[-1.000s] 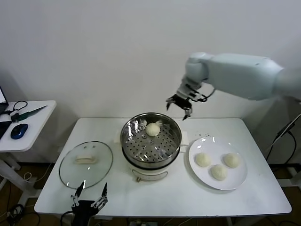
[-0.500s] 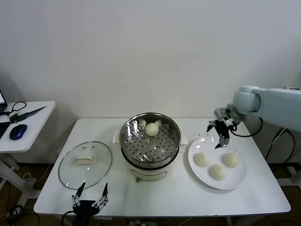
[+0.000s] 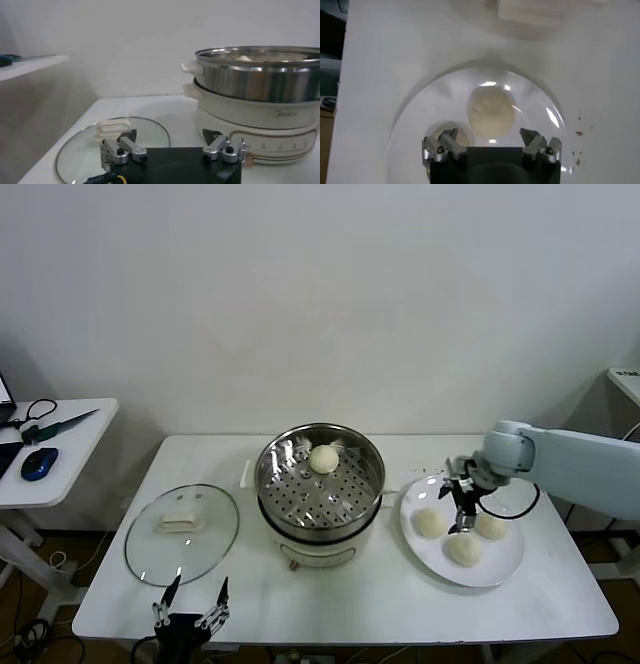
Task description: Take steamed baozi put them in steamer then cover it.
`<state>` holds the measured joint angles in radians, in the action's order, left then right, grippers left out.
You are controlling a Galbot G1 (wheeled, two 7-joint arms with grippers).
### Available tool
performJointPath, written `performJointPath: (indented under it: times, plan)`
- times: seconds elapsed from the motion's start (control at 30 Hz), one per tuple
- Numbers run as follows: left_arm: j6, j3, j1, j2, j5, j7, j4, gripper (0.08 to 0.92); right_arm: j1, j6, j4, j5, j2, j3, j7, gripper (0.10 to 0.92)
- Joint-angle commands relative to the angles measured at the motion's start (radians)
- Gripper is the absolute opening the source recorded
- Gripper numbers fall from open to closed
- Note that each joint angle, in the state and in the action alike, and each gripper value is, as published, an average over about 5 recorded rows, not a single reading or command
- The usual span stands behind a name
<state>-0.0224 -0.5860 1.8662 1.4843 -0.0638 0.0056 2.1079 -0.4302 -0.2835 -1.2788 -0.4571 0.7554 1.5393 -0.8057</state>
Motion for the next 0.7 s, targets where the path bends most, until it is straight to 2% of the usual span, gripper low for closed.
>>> performJointPath:
  times: [0.03,0.33,0.7]
  plan:
    - [0.0,0.0,-0.001,0.0,0.001,0.001,-0.003,0.823,0.136,-0.034,0.073,0.025,0.051,-0.096,0.023,0.823]
    - [0.004,-0.004,0.002,-0.003,-0.001,-0.001,-0.003,0.823,0.152,-0.042,0.121,0.049,0.086,-0.114,0.044,0.811]
    - [0.008,-0.002,0.006,0.0,-0.001,-0.002,0.0,0.823,0.132,-0.046,0.11,0.053,0.08,-0.115,0.017,0.651]
